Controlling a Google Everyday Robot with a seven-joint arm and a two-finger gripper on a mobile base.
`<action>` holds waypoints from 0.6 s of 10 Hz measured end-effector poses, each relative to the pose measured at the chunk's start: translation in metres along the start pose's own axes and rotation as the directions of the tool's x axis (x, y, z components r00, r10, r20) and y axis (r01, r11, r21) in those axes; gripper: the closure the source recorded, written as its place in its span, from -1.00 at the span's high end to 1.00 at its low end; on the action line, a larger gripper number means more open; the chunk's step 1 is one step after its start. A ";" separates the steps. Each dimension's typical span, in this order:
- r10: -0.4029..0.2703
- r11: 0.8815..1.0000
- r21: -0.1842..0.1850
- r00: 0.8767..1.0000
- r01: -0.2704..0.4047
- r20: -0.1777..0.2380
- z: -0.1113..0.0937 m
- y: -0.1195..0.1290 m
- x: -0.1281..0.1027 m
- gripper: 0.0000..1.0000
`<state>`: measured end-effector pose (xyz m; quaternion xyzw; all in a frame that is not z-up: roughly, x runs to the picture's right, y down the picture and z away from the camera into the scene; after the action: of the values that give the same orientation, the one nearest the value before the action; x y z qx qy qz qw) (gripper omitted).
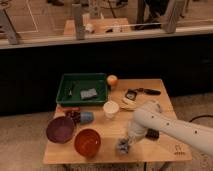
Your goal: Wipe table surface with towel
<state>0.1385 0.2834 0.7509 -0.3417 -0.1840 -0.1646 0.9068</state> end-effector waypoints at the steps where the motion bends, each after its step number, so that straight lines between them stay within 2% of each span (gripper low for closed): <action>1: 0.014 1.000 -0.007 1.000 -0.014 0.002 0.001 0.013 0.009 -1.00; 2: 0.030 0.999 -0.017 0.999 -0.030 0.011 0.008 0.026 0.017 -1.00; 4: 0.056 0.998 -0.032 0.998 -0.055 0.027 0.026 0.036 0.023 -1.00; 6: 0.087 0.996 -0.027 0.995 -0.086 0.039 0.029 0.036 0.027 -1.00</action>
<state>0.1717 0.3239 0.7628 -0.3640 -0.1850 -0.1205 0.9048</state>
